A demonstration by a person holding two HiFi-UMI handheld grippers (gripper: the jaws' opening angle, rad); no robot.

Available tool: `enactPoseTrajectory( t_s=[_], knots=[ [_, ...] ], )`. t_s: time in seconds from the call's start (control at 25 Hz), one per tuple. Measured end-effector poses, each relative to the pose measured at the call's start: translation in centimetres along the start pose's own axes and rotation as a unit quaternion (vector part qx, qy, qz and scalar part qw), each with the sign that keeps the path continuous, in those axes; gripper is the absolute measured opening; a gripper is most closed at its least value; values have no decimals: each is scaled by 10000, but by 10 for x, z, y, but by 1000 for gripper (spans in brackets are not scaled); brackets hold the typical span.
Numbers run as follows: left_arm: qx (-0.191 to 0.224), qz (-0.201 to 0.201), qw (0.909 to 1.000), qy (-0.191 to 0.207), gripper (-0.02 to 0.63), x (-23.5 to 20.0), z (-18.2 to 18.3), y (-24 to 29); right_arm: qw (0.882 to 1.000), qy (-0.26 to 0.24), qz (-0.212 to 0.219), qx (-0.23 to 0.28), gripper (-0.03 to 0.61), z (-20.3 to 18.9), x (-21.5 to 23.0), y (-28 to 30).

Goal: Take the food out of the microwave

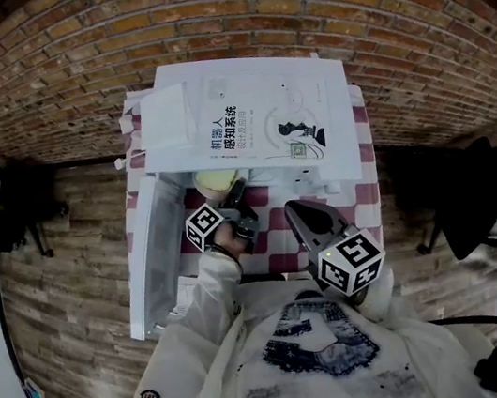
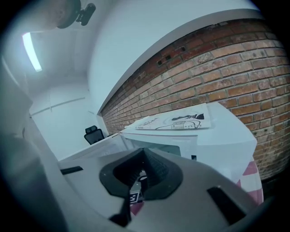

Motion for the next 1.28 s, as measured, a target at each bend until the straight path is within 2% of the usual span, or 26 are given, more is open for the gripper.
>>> enactPoseTrajectory(
  t_s=[0.28,0.36,0.48,1.28],
  knots=[
    [-57,-66,10000,-18,104,0,-2,-2,10000,24,24,-9,14,-3,-2,0],
    [-76,-127,9999,7,57,3,-1,-2,10000,28,18,-8,14,-3,-2,0],
    [-57,-153,9999,-16,40,5,-1,0,10000,39,13,-22,14,-3,-1,0],
    [188,-516,9981,-285,18,1,-5,-2,9999,55,-72,-61,14,-10,3,-14]
  ],
)
Point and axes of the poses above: the fingertips, and each gripper's own axes: y forward along the fingers, x to its right, z out of its top, the point moved 5 cm from there along -y, backward along the fingers
